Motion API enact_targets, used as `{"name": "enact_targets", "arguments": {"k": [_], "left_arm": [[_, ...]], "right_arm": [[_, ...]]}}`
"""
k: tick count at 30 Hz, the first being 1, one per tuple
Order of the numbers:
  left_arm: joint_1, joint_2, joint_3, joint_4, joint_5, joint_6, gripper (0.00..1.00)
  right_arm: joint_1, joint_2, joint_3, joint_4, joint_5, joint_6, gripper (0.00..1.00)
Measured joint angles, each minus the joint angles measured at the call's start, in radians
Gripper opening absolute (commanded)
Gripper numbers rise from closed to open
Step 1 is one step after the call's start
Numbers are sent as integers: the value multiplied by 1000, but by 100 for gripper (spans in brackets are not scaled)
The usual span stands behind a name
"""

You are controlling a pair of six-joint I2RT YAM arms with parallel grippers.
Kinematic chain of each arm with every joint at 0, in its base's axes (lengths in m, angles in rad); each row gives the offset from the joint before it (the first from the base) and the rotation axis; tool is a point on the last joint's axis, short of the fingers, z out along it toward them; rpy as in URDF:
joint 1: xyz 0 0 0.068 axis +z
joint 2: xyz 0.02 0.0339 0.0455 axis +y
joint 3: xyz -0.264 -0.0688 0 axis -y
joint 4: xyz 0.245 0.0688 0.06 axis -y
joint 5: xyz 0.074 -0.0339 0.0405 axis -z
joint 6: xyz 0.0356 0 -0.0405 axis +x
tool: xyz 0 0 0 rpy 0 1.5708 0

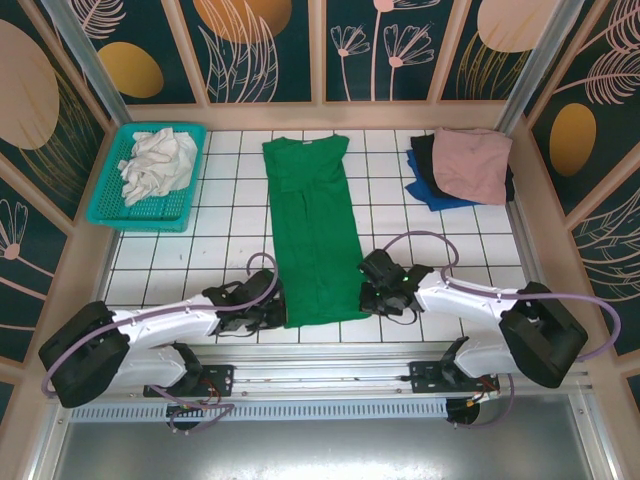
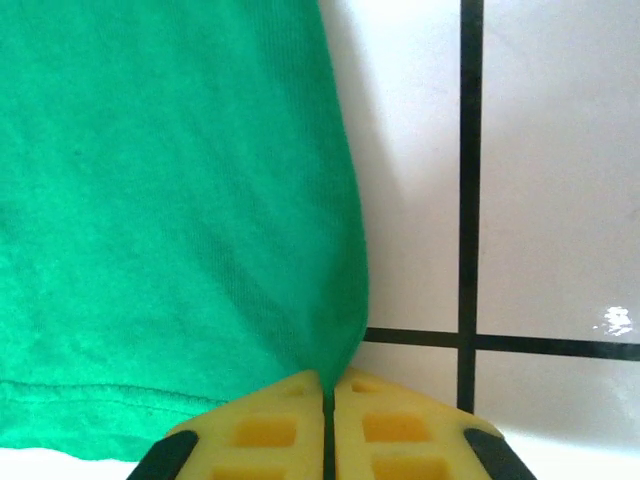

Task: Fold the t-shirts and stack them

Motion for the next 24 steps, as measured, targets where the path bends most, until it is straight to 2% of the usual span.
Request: {"name": "enact_targets", "arguments": {"k": [9, 21, 23, 24], "left_arm": [[0, -140, -64, 6, -16, -43, 0], [0, -214, -125, 8, -54, -92, 0], [0, -227, -133, 11, -56, -98, 24], [0, -230, -137, 12, -57, -101, 29]], "right_arm": [[-14, -49, -10, -11, 6, -7, 0], [-14, -51, -43, 16, -2, -6, 0], [-14, -51, -45, 17, -3, -6, 1], [-14, -51, -45, 19, -6, -6, 5]]}}
